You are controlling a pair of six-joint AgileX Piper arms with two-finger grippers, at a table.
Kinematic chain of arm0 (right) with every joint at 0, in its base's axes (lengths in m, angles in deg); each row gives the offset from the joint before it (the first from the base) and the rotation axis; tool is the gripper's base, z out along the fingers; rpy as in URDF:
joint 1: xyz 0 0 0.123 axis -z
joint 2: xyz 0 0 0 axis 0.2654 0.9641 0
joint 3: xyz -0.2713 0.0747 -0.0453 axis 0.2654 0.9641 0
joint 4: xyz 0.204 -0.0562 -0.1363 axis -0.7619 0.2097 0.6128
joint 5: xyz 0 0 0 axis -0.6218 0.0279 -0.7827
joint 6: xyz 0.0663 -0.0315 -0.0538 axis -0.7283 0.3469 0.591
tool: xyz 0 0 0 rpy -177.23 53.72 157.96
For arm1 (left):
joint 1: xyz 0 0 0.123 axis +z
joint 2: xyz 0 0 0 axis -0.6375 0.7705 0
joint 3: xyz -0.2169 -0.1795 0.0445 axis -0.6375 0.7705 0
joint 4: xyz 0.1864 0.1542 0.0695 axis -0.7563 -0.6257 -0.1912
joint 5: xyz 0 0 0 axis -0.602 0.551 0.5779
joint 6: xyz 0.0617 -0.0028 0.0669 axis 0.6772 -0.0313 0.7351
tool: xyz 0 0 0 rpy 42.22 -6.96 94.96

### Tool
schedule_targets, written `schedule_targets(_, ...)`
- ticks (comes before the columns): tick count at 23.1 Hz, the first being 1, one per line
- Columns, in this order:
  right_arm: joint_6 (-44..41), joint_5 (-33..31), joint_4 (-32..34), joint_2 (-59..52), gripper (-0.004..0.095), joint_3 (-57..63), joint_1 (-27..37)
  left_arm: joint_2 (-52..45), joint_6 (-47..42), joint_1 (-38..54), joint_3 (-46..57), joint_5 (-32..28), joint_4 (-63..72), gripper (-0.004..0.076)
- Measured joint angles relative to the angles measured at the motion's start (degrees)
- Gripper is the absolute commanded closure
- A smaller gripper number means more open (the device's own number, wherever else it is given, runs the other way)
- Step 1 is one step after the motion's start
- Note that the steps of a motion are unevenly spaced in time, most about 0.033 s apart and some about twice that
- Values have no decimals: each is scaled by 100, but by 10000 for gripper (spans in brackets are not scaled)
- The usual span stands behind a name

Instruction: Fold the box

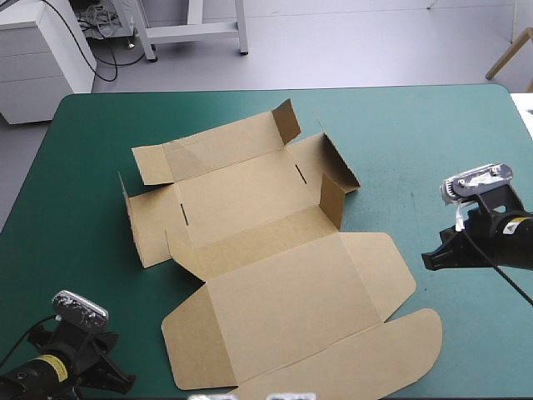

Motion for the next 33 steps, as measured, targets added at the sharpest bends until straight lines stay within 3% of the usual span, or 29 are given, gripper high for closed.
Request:
schedule_targets(8, 505, 17, -510, -17, 924, 46, 0, 0, 0, 0, 0, 0, 0, 734)
schedule_targets(10, 729, 20, -527, -17, 863, 46, 0, 0, 0, 0, 0, 0, 0, 734)
schedule_targets(12, 886, 20, -547, -17, 690, 46, 0, 0, 0, 0, 0, 0, 0, 734)
schedule_targets(14, 966, 20, -590, -17, 362, 46, 0, 0, 0, 0, 0, 0, 0, 734)
schedule_targets(16, 1165, 73, -633, -17, 177, 46, 0, 0, 0, 0, 0, 0, 0, 734)
schedule_targets(17, 1298, 89, -650, -17, 149, 46, 0, 0, 0, 0, 0, 0, 0, 734)
schedule_targets(26, 1291, 290, -1579, 30, 249, 51, 0, 0, 0, 0, 0, -2, 0, 734)
schedule_targets(33, 1309, 316, -1711, 626, 293, -291, 0, 0, 0, 0, 0, -7, -42, 734)
